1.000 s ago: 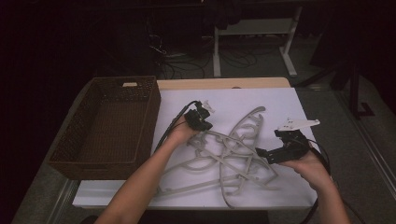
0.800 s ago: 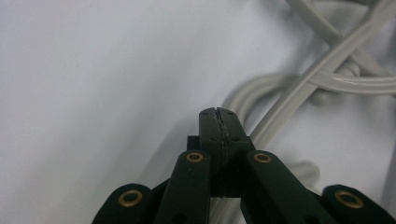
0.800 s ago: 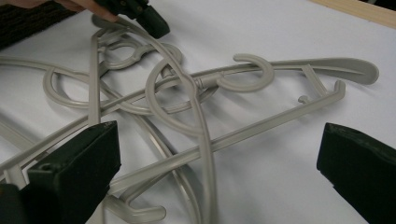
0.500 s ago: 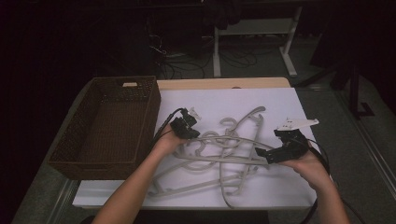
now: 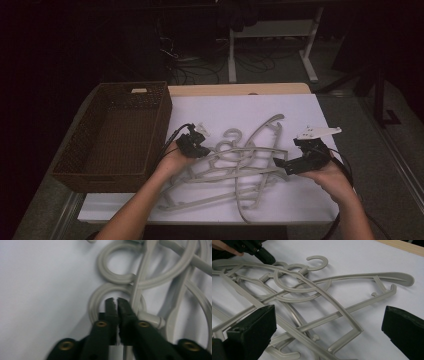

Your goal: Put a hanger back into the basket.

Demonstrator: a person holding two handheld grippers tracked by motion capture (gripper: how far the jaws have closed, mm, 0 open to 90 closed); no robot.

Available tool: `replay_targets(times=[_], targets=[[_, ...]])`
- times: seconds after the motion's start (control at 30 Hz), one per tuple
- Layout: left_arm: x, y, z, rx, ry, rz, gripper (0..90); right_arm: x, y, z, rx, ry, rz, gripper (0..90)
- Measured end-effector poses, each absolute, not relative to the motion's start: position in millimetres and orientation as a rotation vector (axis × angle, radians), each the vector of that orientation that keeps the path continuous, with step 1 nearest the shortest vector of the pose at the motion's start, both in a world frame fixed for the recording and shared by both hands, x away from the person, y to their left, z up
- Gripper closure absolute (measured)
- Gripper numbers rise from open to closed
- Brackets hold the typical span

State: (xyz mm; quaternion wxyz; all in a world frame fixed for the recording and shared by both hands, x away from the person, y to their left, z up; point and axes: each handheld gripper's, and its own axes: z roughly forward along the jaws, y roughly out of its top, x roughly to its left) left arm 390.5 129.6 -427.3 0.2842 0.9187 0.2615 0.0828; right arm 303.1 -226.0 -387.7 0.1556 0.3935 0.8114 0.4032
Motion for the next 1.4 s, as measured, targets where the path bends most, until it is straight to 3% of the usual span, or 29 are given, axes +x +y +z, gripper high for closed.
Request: replay_targets(times=[0.07, 0.1, 0.17, 0.2, 0.43, 1.0, 1.4], targets=[[391, 131, -425, 2.42, 0.709, 0.216, 77.5, 303, -226, -388, 1.123, 2.325, 1.154, 0.0], [391, 132, -423, 2.403, 0.707, 0.214, 69.1, 303, -226, -388, 1.122, 2.326, 1.155, 0.0], [390, 132, -420, 2.363, 0.69, 0.183, 66.7, 303, -226, -388, 1.121, 2.325, 1.157, 0.0], [389, 131, -419, 2.356, 0.681, 0.175, 59.5, 303, -226, -387, 1.123, 2.323, 1.158, 0.0], [385, 124, -425, 2.379, 0.597, 0.136, 54.8, 303, -225, -388, 1.121, 2.327, 1.153, 0.0], [382, 109, -446, 2.479, 0.56, 0.162, 61.2, 303, -225, -389, 1.117, 2.333, 1.146, 0.0], [376, 105, -444, 2.471, 0.574, 0.205, 75.5, 304, -223, -391, 1.115, 2.341, 1.141, 0.0]])
